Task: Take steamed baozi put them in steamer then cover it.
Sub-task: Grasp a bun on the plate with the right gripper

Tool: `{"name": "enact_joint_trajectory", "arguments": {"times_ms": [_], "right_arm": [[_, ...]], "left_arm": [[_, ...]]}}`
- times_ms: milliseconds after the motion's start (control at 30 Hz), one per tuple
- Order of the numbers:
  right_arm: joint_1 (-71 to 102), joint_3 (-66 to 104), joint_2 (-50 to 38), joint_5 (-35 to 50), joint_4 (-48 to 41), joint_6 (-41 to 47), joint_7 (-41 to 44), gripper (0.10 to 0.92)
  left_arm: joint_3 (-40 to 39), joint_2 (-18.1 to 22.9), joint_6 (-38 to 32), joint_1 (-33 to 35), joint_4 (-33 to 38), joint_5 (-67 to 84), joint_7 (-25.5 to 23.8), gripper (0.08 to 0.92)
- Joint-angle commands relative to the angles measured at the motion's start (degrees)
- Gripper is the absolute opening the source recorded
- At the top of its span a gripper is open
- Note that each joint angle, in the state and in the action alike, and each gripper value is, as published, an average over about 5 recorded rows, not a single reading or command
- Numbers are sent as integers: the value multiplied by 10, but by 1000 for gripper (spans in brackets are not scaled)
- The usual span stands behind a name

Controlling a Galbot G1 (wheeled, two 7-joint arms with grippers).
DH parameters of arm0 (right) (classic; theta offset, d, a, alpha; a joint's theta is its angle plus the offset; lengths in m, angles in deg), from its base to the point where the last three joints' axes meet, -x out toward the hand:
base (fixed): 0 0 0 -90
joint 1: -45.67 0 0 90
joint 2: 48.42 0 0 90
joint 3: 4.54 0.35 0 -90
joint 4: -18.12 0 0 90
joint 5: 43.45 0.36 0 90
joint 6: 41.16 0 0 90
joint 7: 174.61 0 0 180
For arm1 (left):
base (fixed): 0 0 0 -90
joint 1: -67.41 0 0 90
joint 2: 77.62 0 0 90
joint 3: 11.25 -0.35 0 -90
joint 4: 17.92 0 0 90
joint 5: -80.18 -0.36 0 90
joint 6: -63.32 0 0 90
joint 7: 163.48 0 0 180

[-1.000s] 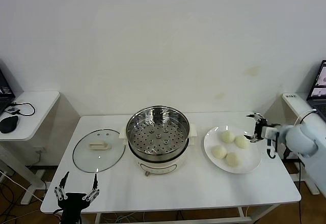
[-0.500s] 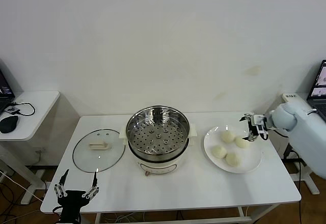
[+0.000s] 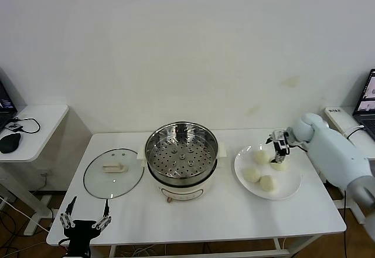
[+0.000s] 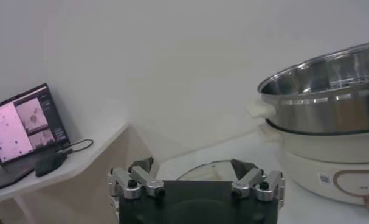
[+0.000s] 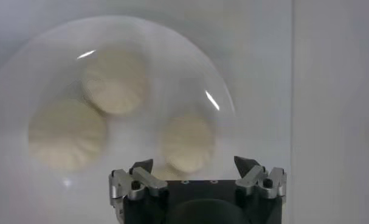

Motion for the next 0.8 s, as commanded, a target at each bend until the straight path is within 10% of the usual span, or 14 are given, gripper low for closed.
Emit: {"name": "enact_joint_trajectory", "arguments": {"times_ms": [33,800], "right_arm": [[-15,-3,44,-29,-65,-8,6,823],[-13,46,97,-97,-146,-26,-27,763]], "left_arm": [[0,0,-1,0,-1,0,0,823],[-4,3,-3,-3,-10,0,2,823]]}}
